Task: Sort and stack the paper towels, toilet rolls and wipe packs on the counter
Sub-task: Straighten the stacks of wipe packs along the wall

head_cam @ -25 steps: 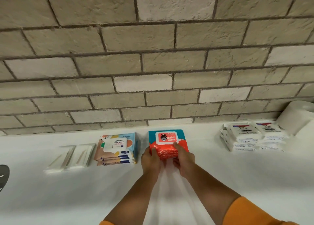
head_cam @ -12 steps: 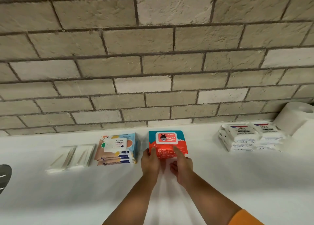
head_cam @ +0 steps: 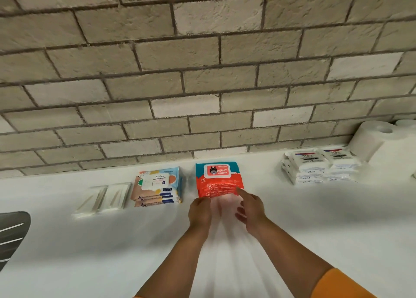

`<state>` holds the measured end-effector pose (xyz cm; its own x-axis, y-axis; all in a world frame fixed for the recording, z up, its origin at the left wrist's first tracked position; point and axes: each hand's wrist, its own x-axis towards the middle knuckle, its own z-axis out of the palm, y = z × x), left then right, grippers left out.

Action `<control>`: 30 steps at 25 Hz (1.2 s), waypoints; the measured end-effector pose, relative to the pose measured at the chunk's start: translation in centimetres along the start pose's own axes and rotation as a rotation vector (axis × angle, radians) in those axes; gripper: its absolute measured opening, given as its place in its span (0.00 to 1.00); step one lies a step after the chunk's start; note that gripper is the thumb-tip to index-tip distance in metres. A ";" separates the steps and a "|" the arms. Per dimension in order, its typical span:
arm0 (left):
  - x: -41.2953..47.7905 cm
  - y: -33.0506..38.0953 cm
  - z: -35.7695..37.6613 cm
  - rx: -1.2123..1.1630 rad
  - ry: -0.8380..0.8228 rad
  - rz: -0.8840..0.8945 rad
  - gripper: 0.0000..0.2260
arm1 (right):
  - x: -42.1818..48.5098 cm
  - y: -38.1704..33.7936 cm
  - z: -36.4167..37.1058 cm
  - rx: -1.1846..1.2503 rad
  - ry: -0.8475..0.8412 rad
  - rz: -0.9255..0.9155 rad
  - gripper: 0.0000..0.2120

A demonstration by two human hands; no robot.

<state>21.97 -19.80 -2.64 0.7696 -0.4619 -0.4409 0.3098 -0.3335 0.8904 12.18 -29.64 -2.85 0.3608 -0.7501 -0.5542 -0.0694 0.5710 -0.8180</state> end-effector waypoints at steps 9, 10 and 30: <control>-4.8 0.8 1.1 -0.051 -0.170 -0.042 0.06 | -5.8 -0.1 -6.4 0.090 0.047 -0.005 0.21; -5.4 0.6 1.1 -0.062 -0.192 -0.046 0.07 | -6.3 0.0 -7.1 0.088 0.066 0.001 0.21; -9.3 0.3 16.9 -0.081 -0.330 -0.269 0.16 | 1.6 -6.5 -25.5 0.253 0.275 0.071 0.29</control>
<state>5.44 -29.43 -0.22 0.4394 -0.6098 -0.6596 0.5280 -0.4187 0.7388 -10.48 -42.99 -2.35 0.0979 -0.7476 -0.6569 0.1586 0.6634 -0.7313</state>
